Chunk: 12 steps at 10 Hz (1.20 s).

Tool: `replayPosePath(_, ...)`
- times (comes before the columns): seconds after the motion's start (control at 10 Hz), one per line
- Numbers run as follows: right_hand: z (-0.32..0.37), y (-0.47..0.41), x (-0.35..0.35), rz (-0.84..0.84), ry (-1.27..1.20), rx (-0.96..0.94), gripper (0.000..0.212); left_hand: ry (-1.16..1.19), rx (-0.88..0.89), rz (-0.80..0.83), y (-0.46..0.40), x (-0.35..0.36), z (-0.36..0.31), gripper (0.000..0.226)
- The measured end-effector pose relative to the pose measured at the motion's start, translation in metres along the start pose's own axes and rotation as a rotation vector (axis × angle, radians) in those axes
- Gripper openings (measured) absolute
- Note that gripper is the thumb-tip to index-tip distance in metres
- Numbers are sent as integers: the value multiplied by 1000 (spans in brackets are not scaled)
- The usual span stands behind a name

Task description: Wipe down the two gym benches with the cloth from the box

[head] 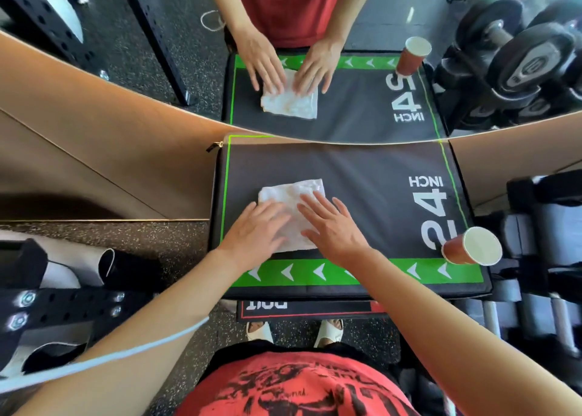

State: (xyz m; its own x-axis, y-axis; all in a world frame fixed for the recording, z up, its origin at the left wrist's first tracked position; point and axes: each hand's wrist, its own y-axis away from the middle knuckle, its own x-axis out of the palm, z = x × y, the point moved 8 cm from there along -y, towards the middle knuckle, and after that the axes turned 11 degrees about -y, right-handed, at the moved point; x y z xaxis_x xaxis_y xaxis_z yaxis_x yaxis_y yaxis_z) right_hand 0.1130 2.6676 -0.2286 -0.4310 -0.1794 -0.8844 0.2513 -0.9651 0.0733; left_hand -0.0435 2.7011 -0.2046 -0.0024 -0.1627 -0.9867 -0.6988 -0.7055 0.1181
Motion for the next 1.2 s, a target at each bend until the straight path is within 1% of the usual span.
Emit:
replayPosePath(0.1, -7, -7, 11, 89, -14, 18, 62, -4, -43, 71, 10, 20, 3, 67)
replayPosePath(0.3, -3, -38, 21, 101, -5, 52, 67, 47, -27, 84, 2, 25, 46, 68)
replayPosePath(0.6, 15, -127, 19, 143, 38, 116, 66, 52, -19, 89, -38, 16, 133, 68)
replayPosePath(0.8, 25, -135, 13, 194, 50, 168, 65, 90, 0, 101, -42, 11, 143, 68)
replayPosePath(0.9, 30, -131, 11, 198, 74, 185, 63, 81, -45, 110, -40, 4, 135, 66)
replayPosePath(1.0, 32, -122, 11, 176, 63, 172, 59, 79, -149, 107, -31, -2, 130, 61)
replayPosePath(1.1, 36, -108, 8, 139, 19, 151, 57, 118, -259, 41, -3, -14, 121, 53)
replayPosePath(1.2, 46, -97, 8, 127, -16, 98, 56, 126, -378, -29, 26, -21, 112, 52)
